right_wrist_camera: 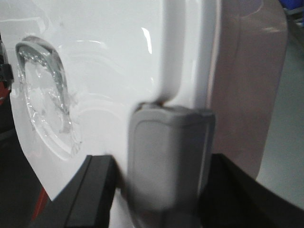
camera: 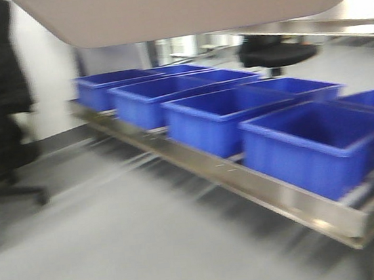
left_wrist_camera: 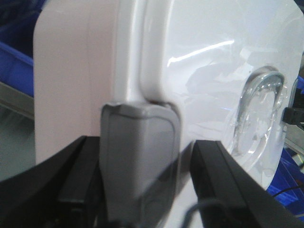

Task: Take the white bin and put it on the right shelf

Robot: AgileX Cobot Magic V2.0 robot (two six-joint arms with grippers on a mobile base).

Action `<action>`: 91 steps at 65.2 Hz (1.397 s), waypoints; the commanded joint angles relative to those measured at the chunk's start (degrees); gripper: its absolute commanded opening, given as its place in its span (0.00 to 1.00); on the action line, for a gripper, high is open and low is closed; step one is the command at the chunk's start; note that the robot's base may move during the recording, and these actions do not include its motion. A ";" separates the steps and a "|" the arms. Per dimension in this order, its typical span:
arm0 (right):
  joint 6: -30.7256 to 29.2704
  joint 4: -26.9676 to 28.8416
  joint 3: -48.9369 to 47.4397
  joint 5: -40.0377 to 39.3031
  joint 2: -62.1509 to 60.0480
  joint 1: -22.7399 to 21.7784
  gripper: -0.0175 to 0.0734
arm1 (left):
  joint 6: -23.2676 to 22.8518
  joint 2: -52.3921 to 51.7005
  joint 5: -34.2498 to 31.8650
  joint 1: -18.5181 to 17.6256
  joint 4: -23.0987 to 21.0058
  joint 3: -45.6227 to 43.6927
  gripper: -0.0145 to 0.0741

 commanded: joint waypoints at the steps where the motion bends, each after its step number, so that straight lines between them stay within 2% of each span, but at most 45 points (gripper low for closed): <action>1: -0.84 9.53 -1.86 6.22 -0.87 0.70 0.66 | 0.22 -1.97 6.01 -1.32 -10.62 -1.88 0.46; 91: -0.84 9.53 -1.86 6.22 -0.87 0.70 0.66 | 0.22 -1.86 6.01 -1.32 -10.62 -1.88 0.46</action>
